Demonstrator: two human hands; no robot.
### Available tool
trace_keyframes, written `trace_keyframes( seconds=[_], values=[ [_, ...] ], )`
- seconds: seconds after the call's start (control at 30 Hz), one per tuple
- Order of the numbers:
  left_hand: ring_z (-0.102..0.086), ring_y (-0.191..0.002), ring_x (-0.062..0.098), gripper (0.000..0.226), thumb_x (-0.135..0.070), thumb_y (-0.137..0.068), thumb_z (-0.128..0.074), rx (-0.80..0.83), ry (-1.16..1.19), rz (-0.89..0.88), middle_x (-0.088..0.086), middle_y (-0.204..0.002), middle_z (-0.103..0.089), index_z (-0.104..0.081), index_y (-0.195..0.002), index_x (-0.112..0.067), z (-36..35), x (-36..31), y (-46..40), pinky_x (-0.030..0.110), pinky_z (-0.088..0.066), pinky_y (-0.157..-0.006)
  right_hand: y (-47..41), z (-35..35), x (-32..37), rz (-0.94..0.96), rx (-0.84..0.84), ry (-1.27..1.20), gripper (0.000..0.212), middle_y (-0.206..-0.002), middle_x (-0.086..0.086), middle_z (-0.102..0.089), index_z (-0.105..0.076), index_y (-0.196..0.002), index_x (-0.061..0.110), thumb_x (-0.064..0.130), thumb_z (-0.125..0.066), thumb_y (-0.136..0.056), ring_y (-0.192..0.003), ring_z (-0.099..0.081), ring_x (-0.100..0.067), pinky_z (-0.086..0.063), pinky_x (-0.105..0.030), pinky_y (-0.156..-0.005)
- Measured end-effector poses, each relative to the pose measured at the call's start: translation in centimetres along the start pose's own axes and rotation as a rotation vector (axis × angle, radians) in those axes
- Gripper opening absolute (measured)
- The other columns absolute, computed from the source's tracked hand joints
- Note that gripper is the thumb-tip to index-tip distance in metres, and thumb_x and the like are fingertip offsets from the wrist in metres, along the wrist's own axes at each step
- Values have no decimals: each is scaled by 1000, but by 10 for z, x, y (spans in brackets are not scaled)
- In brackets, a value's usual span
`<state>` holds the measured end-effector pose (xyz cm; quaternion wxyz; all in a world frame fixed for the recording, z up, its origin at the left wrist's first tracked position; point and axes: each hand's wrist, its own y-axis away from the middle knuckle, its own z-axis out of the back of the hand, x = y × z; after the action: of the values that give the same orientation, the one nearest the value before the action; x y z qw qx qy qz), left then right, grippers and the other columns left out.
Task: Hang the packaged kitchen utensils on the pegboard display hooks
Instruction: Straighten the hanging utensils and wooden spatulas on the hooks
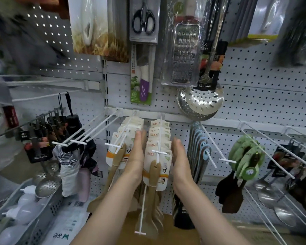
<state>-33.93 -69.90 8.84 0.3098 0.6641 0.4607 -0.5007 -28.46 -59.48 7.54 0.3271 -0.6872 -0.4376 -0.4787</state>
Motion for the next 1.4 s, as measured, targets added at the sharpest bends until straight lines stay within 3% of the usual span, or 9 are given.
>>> trace_keyframes(
  seconds=[0.1, 0.17, 0.3, 0.6, 0.8, 0.97, 1.1, 1.33, 1.4],
  values=[
    [-61, -94, -22, 46, -56, -104, -20, -17, 4, -93, -37, -103, -67, -48, -137, -40, 6, 14, 17, 4, -48, -70, 17, 3, -3, 77, -22, -7, 35, -96, 35, -67, -51, -135, 37, 45, -30, -109, -80, -60, 26, -46, -4, -67],
    [-62, -99, -19, 50, -56, -105, -20, 3, 31, -107, -31, -114, -67, -47, -142, -37, 8, 22, 23, 3, -49, -70, 19, 5, -11, 95, -8, 14, 32, -91, 33, -71, -54, -128, 37, 42, -29, -109, -79, -62, 23, -47, -1, -63],
    [-66, -106, -7, 58, -58, -104, -22, 32, 47, -106, -9, -135, -64, -46, -149, -30, 6, 24, 19, 10, -53, -74, 22, -7, -13, 96, 6, 47, 46, -124, 3, -72, -60, -137, 30, 50, -31, -108, -116, -68, -14, -50, -42, -106],
    [-65, -103, -3, 62, -59, -104, -21, 35, 38, -111, -7, -141, -58, -44, -150, -25, 1, 10, 7, 13, -52, -78, 8, -13, -1, -20, -2, 17, 56, -118, -11, -74, -67, -129, 17, 54, -31, -107, -110, -71, -27, -50, -48, -105],
    [-69, -99, -5, 54, -57, -105, -21, 34, 35, -117, -18, -112, -73, -54, -138, -29, -3, 5, 9, 17, -55, -83, 4, -9, 3, 20, -21, 10, 49, -112, -4, -77, -68, -121, 23, 50, -31, -108, -100, -74, -16, -56, -29, -80],
    [-62, -121, 4, 61, -62, -102, -21, 29, 61, -117, -8, -135, -65, -48, -148, -31, 6, 24, 24, 30, -47, -102, 19, 0, -16, 161, -59, 52, 52, -152, 18, -46, -39, -154, 36, 53, -33, -106, -134, -46, 3, -40, -21, -103],
    [-60, -127, 12, 70, -75, -95, -29, 10, 49, -106, -5, -136, -65, -50, -147, -32, 3, 27, 25, 42, -42, -112, 22, -12, -23, 141, -35, 8, 51, -139, 5, -64, -55, -143, 34, 59, -38, -102, -130, -59, -14, -41, -45, -114],
    [-71, -105, 9, 50, -59, -105, -22, 33, 43, -88, -8, -112, -76, -64, -121, -36, -1, 13, 10, 30, -55, -94, 11, -14, -18, 139, -56, 47, 33, -105, 16, -77, -64, -119, 38, 45, -33, -108, -96, -71, 2, -54, -16, -79],
    [-68, -114, 10, 56, -64, -103, -24, 23, 38, -88, -7, -122, -72, -58, -136, -34, -1, 12, 13, 38, -49, -105, 12, -16, -16, 135, -54, 72, 38, -114, 12, -75, -62, -129, 35, 48, -33, -108, -107, -69, -3, -54, -25, -94]
  ],
)
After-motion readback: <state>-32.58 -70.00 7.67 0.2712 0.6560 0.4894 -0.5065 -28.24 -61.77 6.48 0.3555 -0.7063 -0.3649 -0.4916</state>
